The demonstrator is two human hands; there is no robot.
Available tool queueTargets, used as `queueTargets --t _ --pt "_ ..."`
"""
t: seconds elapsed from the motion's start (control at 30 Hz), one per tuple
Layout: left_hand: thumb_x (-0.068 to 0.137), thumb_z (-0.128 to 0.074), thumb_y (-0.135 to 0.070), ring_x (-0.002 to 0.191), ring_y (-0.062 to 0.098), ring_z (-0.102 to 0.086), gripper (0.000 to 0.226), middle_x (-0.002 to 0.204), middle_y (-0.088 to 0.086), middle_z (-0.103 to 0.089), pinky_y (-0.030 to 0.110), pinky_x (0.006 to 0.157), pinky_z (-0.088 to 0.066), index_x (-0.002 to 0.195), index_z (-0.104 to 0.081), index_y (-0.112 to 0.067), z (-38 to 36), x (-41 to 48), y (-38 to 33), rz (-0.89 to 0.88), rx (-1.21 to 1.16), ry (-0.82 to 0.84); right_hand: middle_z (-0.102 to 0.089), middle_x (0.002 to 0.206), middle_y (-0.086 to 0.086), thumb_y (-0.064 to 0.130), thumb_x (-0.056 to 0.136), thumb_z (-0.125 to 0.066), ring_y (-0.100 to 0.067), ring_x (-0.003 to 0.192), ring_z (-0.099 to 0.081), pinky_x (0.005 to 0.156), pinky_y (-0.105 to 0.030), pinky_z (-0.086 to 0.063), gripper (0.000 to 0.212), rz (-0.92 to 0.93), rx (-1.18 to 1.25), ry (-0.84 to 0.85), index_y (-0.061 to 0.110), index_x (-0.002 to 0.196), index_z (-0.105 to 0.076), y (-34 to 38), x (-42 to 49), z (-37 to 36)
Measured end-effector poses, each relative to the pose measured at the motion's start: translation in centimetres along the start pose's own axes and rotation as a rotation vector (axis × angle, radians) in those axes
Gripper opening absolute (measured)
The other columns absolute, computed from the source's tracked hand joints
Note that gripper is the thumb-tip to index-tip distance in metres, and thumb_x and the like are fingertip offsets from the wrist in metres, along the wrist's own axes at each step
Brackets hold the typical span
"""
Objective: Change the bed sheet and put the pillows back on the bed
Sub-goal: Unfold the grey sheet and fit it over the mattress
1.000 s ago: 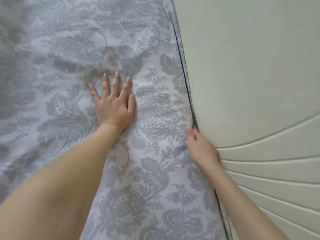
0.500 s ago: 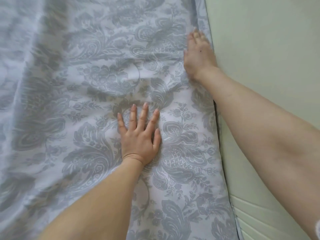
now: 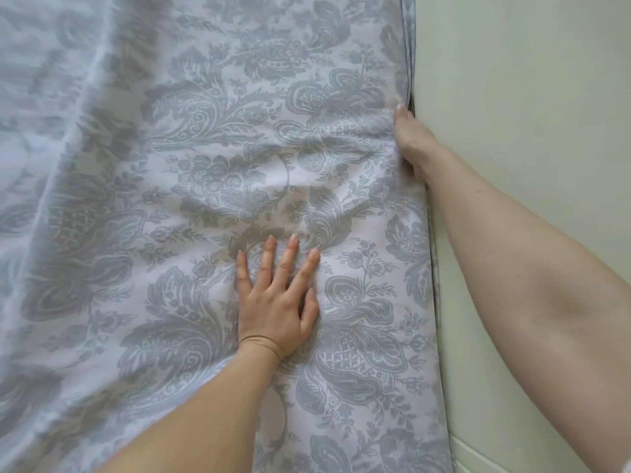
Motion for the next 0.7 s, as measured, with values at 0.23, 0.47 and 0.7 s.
queueTargets --t 0.23,0.47,0.7 --pt "0.090 -0.034 -0.039 0.139 0.036 -0.029 0.052 0.148 0.006 -0.040 0.064 0.110 -0.011 0.139 -0.045 -0.028 0.0 0.0 0.0 0.015 -0.001 0.039 -0.037 0.149 -0.013 0.049 0.101 -0.015 -0.033 0.137 -0.033 0.111 -0.037 -0.024 0.057 -0.104 -0.059 0.016 0.018 0.147 -0.031 -6.6 -11.8 -1.7" --pt "0.090 -0.031 -0.039 0.140 0.036 -0.027 0.053 0.149 0.007 -0.038 0.062 0.112 -0.007 0.140 -0.043 -0.028 0.0 -0.1 -0.1 0.011 0.016 0.020 -0.006 0.159 -0.010 0.042 0.102 -0.023 -0.016 0.147 -0.005 0.117 -0.025 -0.003 0.064 0.206 -0.217 -0.135 0.003 0.151 -0.008 -5.1 -15.4 -2.7" --pt "0.091 -0.031 -0.039 0.141 0.036 -0.025 0.052 0.150 0.007 -0.036 0.063 0.111 -0.006 0.141 -0.043 -0.027 -0.1 -0.1 -0.1 0.006 0.027 0.010 -0.025 0.156 -0.008 0.046 0.101 -0.027 -0.022 0.142 -0.027 0.112 -0.029 -0.022 0.063 0.035 -0.064 -0.164 0.009 0.152 -0.015 -12.8 -20.8 -4.8"
Point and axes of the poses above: each hand's wrist, its own x-axis towards the middle knuckle, its own z-axis out of the back of the hand, y = z × x, the point moved 8 cm from there along x, towards the middle knuckle
